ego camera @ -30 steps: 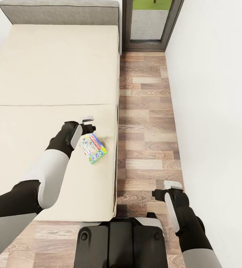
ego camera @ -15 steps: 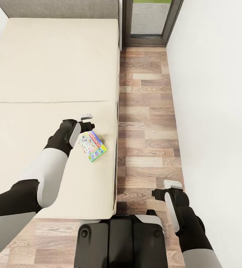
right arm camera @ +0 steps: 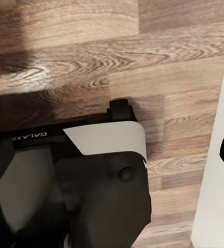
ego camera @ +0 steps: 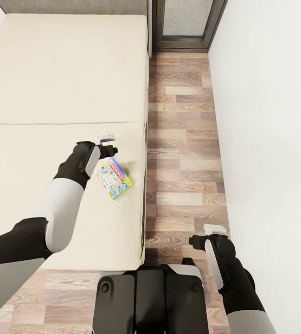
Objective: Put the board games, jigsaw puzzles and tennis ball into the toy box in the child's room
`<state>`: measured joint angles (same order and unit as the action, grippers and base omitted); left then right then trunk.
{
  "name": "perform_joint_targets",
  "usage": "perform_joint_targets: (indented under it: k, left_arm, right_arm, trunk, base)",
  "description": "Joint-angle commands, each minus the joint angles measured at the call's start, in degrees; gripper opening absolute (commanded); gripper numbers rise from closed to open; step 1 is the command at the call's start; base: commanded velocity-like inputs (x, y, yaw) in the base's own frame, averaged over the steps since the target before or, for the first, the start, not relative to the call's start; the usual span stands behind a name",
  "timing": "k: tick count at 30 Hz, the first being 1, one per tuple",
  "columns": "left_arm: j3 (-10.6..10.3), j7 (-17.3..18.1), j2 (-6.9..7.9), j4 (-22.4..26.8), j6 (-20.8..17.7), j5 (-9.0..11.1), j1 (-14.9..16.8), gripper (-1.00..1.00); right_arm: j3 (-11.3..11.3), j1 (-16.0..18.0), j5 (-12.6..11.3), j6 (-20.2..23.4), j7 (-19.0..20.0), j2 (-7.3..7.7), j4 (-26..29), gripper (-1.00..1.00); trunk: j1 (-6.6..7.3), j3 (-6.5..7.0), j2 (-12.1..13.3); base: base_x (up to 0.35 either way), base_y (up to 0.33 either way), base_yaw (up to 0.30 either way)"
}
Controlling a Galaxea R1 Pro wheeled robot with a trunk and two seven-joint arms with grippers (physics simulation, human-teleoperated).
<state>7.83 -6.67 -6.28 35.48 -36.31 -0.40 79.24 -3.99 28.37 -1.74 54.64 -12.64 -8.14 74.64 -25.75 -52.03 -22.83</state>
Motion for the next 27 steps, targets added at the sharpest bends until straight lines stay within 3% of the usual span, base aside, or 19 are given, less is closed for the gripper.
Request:
perform_joint_targets:
  k: [1,14,27]
  left_arm:
    - [0.26,-0.13,-0.06,-0.03,-0.26,-0.03,0.42,1.00]
    - [0.25,-0.38,0.07,-4.30,-0.02,-0.11,3.20,1.00]
    - [0.27,-0.36,0.00,-4.97,0.18,-0.13,3.54,1.00]
  right_arm:
    - [-0.07,0.02,-0.20,0.24,-0.22,-0.04,0.06,1.00]
    - [-0.14,0.02,-0.20,0.22,-0.19,-0.03,0.06,1.00]
    - [-0.13,0.02,-0.20,0.21,-0.19,-0.07,0.06,1.00]
  trunk:
    - [-0.03,-0.16,-0.09]
    - [-0.03,-1.37,-0.09]
    - [-0.03,-2.59,-0.09]
  base:
    - [0.000,0.000,0.000]
    - [0.000,0.000,0.000]
    - [0.000,0.000,0.000]
